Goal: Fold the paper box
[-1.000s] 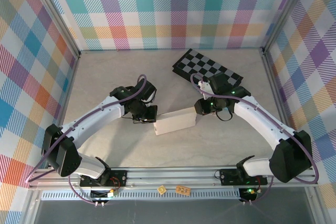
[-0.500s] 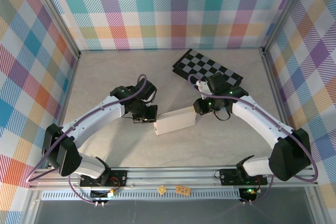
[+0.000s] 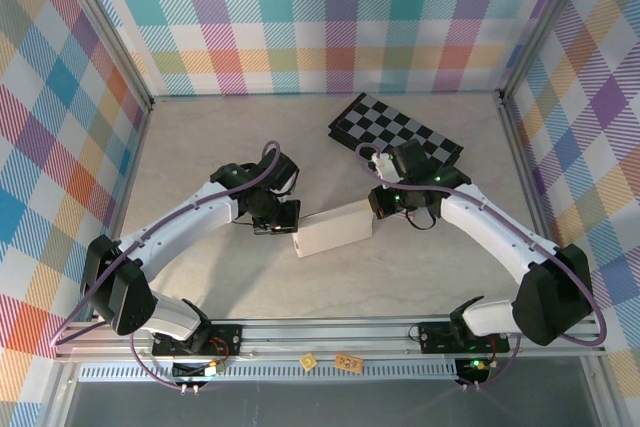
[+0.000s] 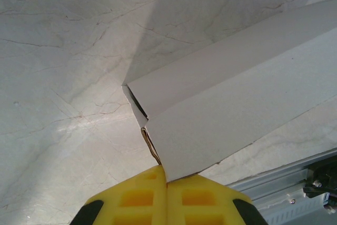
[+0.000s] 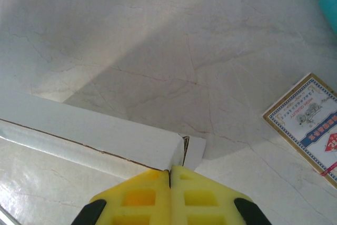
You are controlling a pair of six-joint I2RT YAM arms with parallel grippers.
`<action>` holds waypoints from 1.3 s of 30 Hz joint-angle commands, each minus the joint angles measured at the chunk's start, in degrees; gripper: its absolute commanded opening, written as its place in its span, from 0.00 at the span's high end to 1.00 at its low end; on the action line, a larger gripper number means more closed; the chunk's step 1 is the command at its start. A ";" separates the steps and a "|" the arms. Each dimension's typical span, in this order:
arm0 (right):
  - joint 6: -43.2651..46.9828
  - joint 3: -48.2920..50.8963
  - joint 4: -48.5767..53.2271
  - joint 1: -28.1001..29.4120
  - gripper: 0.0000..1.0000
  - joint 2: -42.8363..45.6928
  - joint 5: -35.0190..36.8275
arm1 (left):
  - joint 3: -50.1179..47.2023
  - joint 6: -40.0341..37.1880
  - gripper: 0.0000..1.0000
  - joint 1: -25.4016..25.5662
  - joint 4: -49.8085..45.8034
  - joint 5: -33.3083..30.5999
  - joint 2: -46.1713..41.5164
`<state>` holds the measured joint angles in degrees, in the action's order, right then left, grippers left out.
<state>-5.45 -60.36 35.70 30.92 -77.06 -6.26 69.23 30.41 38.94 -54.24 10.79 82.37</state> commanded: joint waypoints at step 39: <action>-38.56 4.53 -1.35 0.94 0.44 13.95 -5.95 | 0.71 -0.82 1.00 0.70 -3.08 -2.00 2.25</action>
<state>-30.00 -54.00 34.30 31.94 -64.73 -9.32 70.02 30.22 38.98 -54.48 9.76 83.13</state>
